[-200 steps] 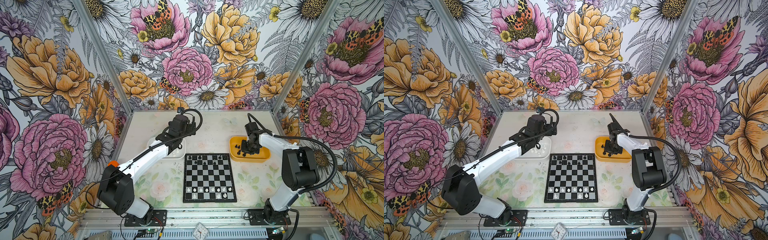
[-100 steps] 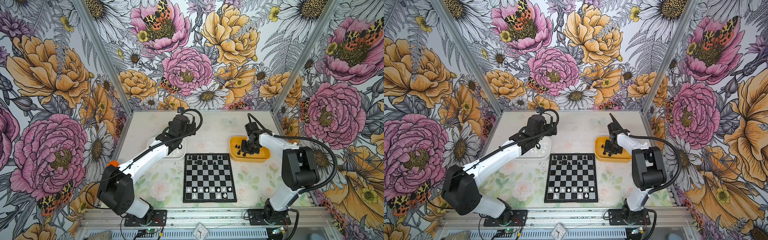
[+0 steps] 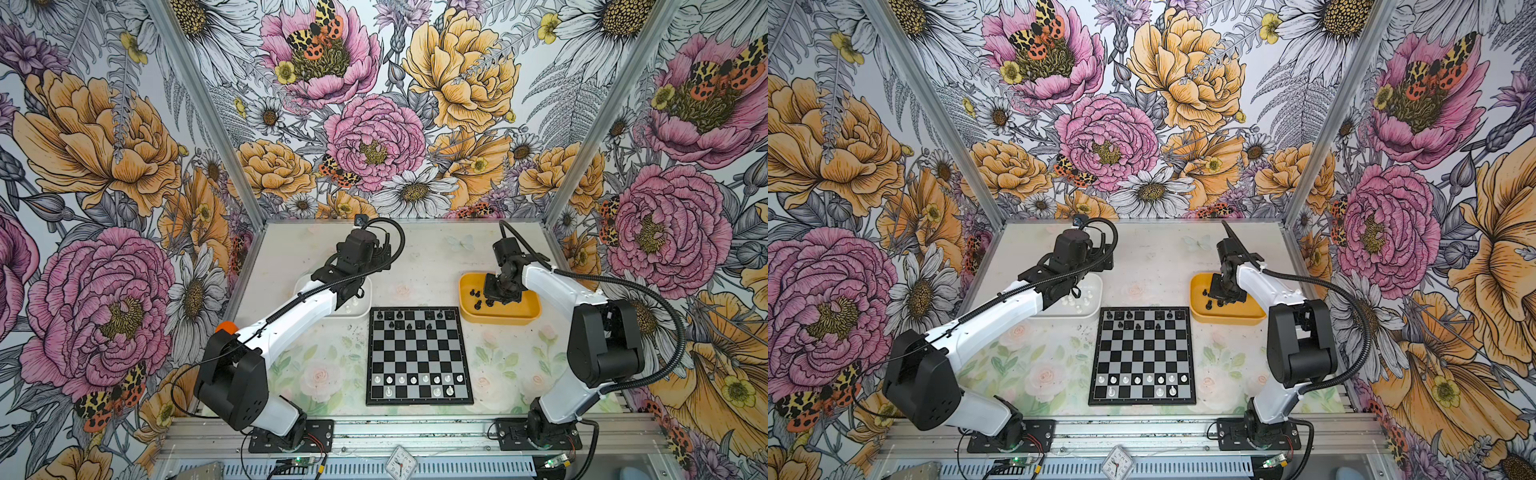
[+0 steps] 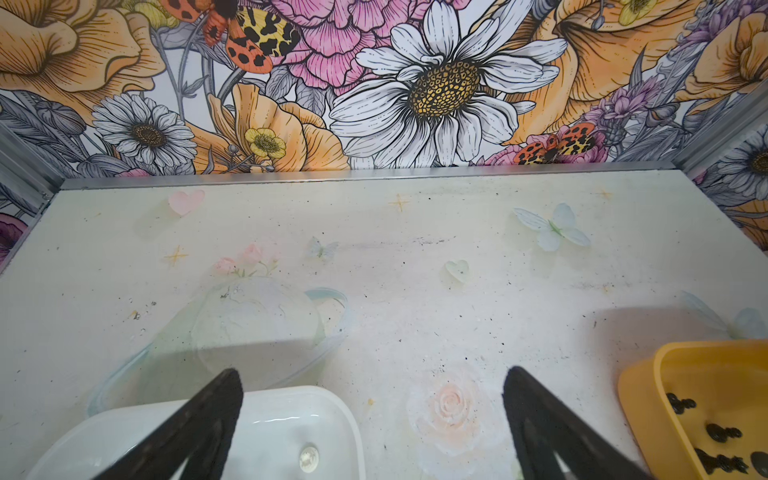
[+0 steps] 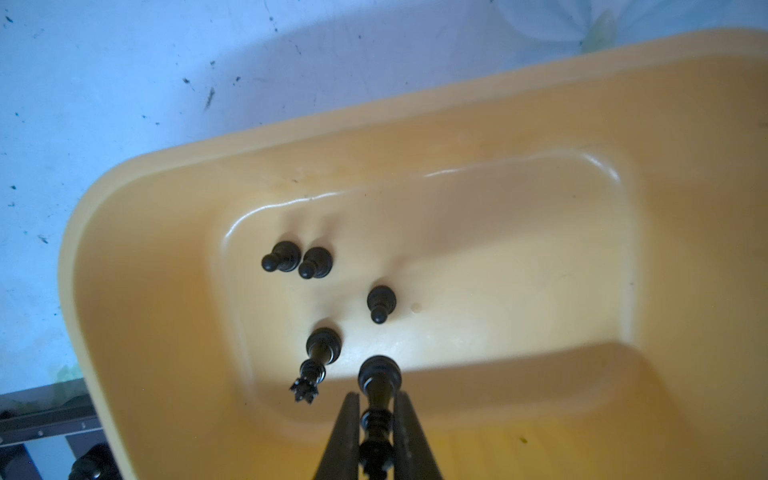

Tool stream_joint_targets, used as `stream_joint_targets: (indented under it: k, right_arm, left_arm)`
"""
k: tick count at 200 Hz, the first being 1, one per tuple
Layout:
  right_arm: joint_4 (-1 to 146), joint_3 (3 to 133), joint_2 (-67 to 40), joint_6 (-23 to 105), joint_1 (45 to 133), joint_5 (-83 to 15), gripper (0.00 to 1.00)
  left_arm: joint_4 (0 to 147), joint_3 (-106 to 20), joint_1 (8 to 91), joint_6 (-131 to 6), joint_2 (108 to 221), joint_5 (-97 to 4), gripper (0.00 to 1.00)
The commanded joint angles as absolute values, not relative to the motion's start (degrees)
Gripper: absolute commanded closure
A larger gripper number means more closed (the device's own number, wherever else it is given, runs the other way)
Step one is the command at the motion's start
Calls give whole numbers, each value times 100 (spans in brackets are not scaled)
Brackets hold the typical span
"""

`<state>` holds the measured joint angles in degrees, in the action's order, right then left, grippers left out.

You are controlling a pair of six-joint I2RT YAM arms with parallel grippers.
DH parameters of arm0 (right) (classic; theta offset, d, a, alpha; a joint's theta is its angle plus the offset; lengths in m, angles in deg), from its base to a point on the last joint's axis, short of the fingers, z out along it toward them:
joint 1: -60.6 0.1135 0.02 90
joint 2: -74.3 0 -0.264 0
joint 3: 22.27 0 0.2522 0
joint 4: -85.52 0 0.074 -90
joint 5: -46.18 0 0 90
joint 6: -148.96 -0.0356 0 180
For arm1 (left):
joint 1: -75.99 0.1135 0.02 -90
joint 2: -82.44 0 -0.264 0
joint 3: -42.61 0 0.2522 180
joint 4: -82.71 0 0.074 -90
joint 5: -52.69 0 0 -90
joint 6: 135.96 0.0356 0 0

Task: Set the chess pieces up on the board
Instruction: 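Lift the black king with the right gripper and carry it over the board, then set the king on the far row with the right gripper while the left arm advances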

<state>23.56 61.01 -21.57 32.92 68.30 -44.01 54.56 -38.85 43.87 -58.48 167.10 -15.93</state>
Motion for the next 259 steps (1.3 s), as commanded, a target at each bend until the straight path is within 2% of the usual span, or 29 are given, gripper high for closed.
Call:
stream_joint_targets:
  k: [1,68,101,206,259]
  right_arm:
    - [2094,6359,-1856,3288,6868,-4446,88]
    - [1674,6897,-1568,3216,7005,-4400,88]
    - [1454,7394,-1585,3210,7353,-4411,88]
    - [1158,8729,-2694,3043,8903,-4253,88]
    - [1171,8906,-3169,2979,9396,-4181,88]
  left_arm:
    - [5571,-3792,4390,-5801,16358,-1444,1]
    - [5568,-3473,4401,-5869,16064,-1477,1]
    - [5564,-3287,4397,-5914,15855,-1464,1]
    - [5194,-2415,4388,-6195,14684,-1244,1]
    - [4783,-1804,4327,-6210,13521,-2012,1]
